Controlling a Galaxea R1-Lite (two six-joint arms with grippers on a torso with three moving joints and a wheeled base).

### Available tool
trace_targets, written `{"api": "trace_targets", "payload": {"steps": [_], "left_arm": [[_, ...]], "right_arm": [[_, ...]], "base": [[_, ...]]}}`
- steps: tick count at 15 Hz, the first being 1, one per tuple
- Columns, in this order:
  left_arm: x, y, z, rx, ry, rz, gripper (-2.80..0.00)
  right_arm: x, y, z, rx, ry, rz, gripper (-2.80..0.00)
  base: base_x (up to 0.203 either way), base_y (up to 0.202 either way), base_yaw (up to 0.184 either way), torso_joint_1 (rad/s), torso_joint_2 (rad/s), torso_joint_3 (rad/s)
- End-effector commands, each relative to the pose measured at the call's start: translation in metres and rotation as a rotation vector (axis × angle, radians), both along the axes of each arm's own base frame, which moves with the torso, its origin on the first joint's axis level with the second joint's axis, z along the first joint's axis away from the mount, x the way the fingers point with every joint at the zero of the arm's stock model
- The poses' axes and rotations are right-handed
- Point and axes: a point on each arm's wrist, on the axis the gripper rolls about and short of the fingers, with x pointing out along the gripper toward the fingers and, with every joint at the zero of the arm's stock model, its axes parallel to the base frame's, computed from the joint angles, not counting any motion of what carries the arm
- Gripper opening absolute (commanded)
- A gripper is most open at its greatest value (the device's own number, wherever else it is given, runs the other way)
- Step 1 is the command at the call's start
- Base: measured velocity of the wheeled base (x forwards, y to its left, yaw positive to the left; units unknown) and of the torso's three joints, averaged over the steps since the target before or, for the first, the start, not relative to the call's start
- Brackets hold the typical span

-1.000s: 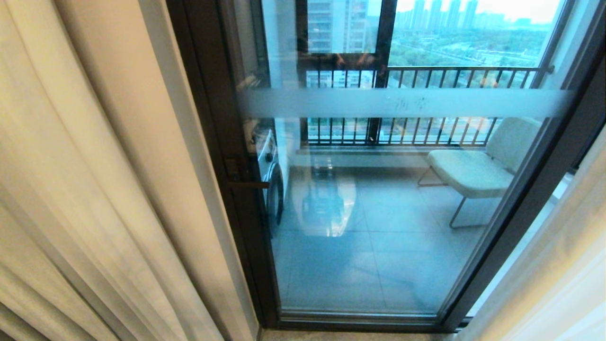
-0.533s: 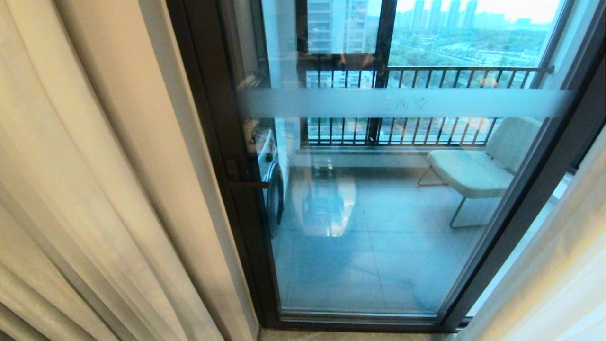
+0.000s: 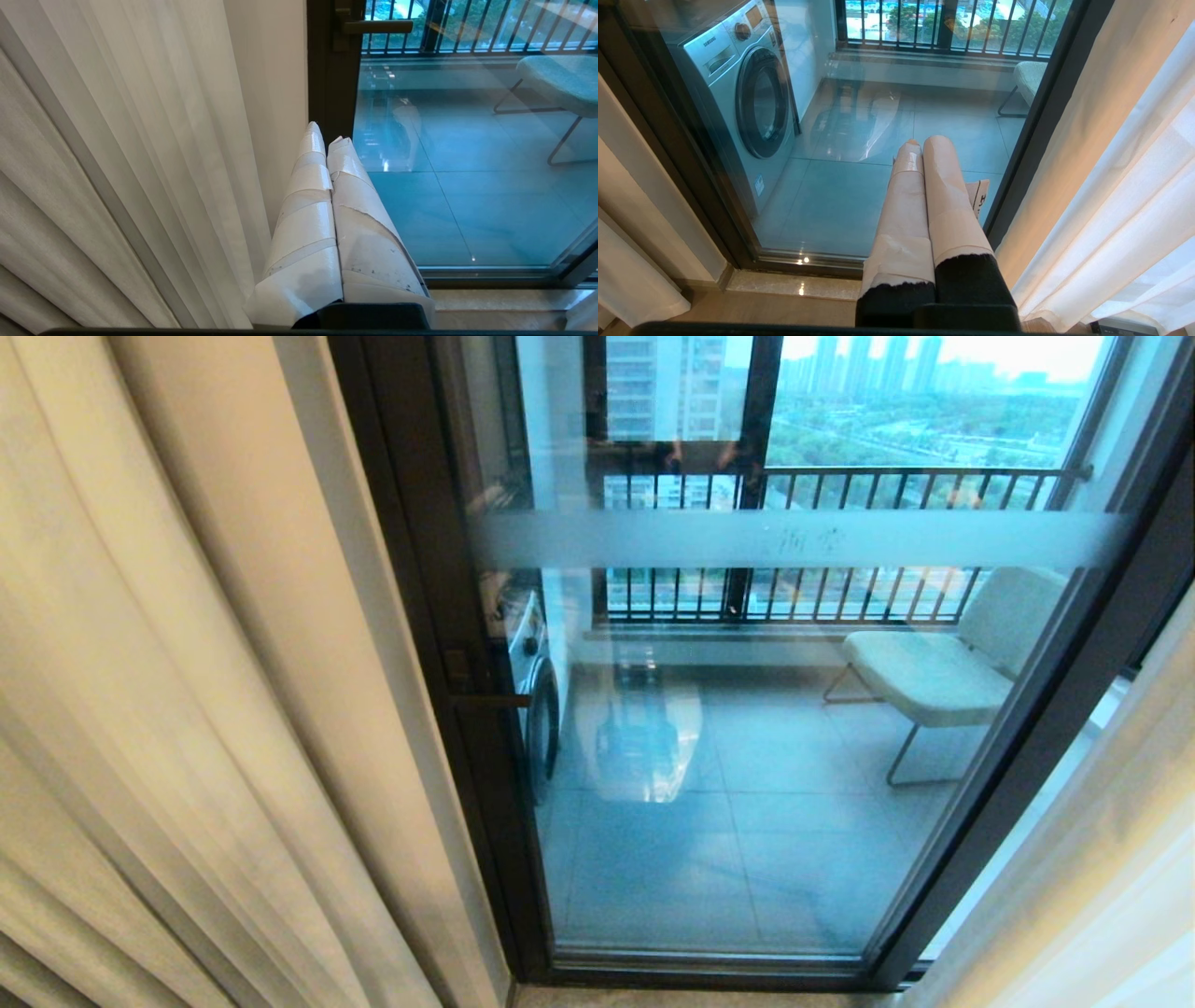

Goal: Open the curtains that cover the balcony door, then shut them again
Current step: Pull the inner curtains open on both sides

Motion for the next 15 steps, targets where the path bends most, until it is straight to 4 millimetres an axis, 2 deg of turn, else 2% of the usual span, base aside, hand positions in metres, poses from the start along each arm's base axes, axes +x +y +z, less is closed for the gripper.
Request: {"api": "trace_targets", "payload": {"steps": [1, 15], "left_arm": [[-0.0002, 0.0000, 0.0000, 0.000, -0.004, 0.002, -2.80], [-0.0002, 0.0000, 0.0000, -0.014, -0.003, 0.000, -2.80]], "right_arm": [[0.0001, 0.0000, 0.0000, 0.000, 0.002, 0.001, -2.80], [0.0001, 0.0000, 0.0001, 0.000, 0.000, 0.001, -2.80]], "base": [[0.000, 0.000, 0.000, 0.000, 0.00, 0.000], [0.000, 0.000, 0.000, 0.000, 0.00, 0.000]]}}
